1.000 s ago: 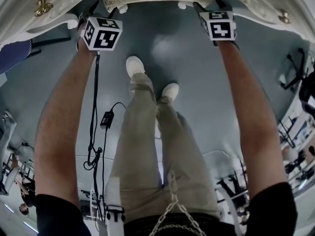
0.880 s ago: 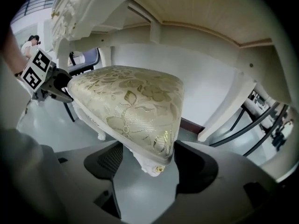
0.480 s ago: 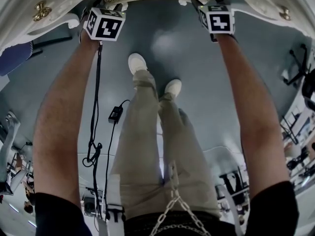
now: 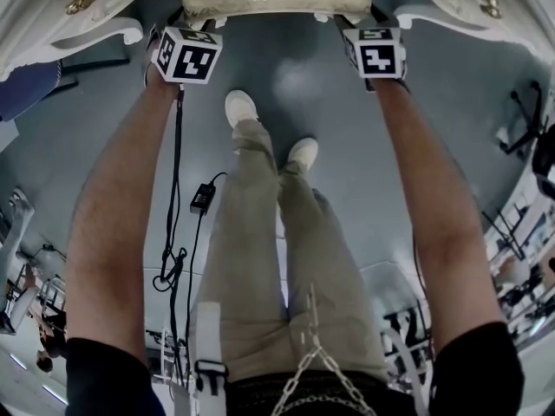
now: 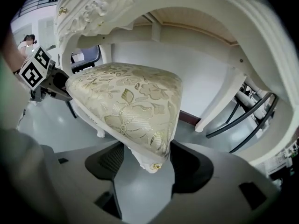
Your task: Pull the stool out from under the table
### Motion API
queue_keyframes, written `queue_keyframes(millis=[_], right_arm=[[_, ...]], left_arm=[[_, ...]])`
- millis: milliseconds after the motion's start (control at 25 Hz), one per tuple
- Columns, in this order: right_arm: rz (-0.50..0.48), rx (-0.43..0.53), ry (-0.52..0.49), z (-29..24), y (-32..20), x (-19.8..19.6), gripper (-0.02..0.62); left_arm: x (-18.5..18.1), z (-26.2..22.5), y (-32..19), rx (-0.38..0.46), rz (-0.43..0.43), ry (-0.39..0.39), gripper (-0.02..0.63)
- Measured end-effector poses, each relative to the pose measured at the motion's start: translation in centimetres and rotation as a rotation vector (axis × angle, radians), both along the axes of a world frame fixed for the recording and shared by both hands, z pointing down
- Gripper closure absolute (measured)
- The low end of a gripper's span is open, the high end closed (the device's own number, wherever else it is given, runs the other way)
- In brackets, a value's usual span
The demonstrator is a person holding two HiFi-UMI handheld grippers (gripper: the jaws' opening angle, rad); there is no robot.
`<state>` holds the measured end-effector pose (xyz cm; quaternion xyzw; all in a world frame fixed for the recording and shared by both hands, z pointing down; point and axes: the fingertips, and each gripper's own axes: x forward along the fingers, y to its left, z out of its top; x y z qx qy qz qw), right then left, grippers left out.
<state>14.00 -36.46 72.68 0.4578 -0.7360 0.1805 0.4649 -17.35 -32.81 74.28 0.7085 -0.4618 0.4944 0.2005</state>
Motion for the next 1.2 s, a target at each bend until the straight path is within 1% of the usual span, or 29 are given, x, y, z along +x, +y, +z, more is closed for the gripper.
queue_keyframes(millis=[160,400,600,800,960,1200], right_arm=[[-0.014,-0.015,-0.009,-0.1,3.0,0.1,0.285],[-0.060,-0.047,-0.003,-0.2,6.5,0.7,0.285],[-0.085,-0.073,-0.003,0.1,9.6,0.4,0.287],[-0.120,-0.093,0.003,0.0,12.2,1.0,0.290],[-0.125,-0.116,0.005,0.1,14.4,1.2,0.295],[-0.102,-0.177,-0.009,0.2,18.7,1.2,0.304]], left_arm=[[0.3,0.1,3.4,-0.013,-0.011,-0.005,0.342],[1.0,-0.1,8.3,-0.027,-0.064,-0.005,0.342],[0.8,0.1,12.1,-0.047,-0.090,-0.008,0.342],[1.4,-0.1,15.6,-0.068,-0.089,-0.016,0.344],[1.5,0.1,17.7,-0.089,-0.097,-0.023,0.345],[1.1,0.3,20.8,-0.116,-0.128,-0.057,0.351]])
